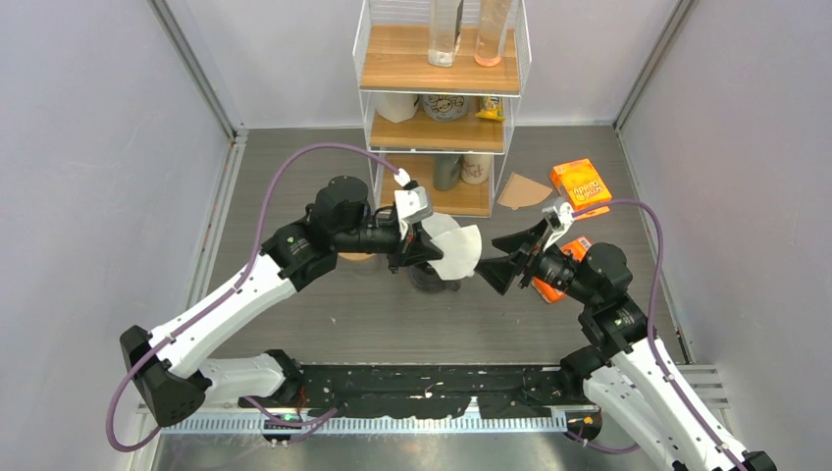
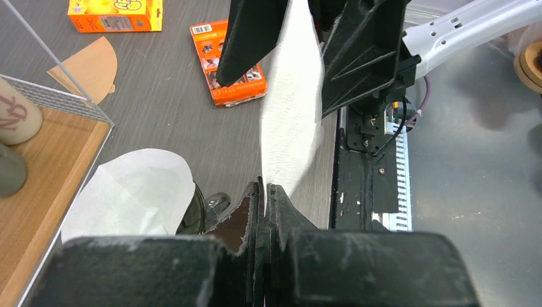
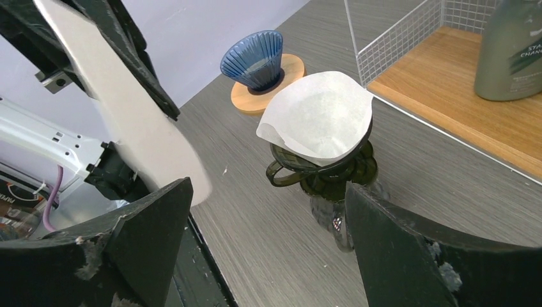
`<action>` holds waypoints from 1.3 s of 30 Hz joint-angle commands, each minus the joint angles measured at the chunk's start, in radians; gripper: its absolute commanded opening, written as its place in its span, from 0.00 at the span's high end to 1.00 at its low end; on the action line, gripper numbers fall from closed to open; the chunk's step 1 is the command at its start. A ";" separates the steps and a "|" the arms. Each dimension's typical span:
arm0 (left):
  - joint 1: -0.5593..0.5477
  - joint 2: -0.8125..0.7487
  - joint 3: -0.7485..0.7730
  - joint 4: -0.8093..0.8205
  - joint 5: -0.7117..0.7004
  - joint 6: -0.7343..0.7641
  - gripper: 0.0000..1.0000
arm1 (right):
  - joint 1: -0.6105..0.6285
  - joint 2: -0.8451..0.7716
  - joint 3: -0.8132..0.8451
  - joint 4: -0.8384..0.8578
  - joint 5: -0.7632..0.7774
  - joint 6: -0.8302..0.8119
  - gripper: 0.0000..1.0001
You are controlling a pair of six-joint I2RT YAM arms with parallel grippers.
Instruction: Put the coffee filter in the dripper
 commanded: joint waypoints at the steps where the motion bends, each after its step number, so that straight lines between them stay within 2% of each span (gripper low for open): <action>1: 0.004 0.009 0.036 0.036 -0.013 -0.035 1.00 | -0.004 -0.007 0.008 0.048 -0.022 -0.009 0.05; 9: 0.004 0.015 0.033 0.033 0.016 -0.042 1.00 | -0.004 0.010 0.027 0.045 0.001 -0.010 0.05; 17: 0.004 0.029 0.042 0.032 0.017 -0.051 1.00 | -0.004 0.034 0.036 0.063 -0.041 0.002 0.05; 22: 0.005 0.037 0.050 0.030 -0.027 -0.082 1.00 | -0.004 0.024 0.036 0.037 -0.065 0.006 0.05; 25: 0.005 0.032 0.052 0.030 -0.024 -0.083 1.00 | -0.004 0.006 0.043 -0.045 0.000 -0.022 0.05; 28: 0.006 0.023 0.048 0.027 -0.014 -0.074 1.00 | -0.004 -0.017 0.064 -0.141 0.131 -0.044 0.04; 31: 0.005 0.018 0.043 0.023 0.001 -0.067 1.00 | -0.004 -0.017 0.081 -0.176 0.196 -0.055 0.05; 39: 0.005 0.015 0.043 0.018 0.012 -0.061 1.00 | -0.004 0.003 0.114 -0.223 0.215 -0.067 0.05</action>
